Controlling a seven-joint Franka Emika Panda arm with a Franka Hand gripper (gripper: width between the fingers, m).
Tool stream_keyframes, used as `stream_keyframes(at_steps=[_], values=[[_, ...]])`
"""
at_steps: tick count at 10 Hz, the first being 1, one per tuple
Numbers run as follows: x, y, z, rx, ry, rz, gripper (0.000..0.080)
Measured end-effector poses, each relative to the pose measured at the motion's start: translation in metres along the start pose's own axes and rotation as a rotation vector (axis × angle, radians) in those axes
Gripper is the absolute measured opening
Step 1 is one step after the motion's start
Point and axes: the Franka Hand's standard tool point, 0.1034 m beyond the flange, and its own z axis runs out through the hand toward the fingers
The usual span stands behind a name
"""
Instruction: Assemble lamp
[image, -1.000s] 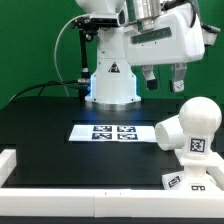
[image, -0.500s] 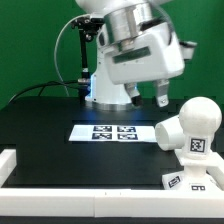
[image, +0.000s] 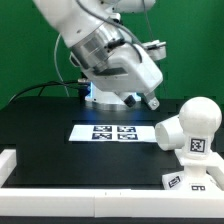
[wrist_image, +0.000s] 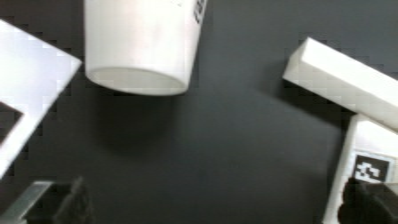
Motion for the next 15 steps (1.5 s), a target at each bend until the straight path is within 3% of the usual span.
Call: stream_keyframes(at_steps=[1,2,5,6,10,12,15], values=[[0.003,0.003,0.0,-0.006,-0.056,0.013,0.0699],[0.005,0.007,0.008,0.009,-0.111,0.032,0.0699],[0.0,0.016,0.031,-0.031,-0.238,0.064,0.0699],[0.004,0.02,0.029,-0.033,-0.297,0.08,0.0699],[0.009,0.022,0.029,-0.032,-0.295,0.089,0.0699],[0.009,0.018,0.046,0.018,-0.291,0.136,0.0699],[-0.002,0.01,0.069,0.039,-0.272,0.155,0.0699]])
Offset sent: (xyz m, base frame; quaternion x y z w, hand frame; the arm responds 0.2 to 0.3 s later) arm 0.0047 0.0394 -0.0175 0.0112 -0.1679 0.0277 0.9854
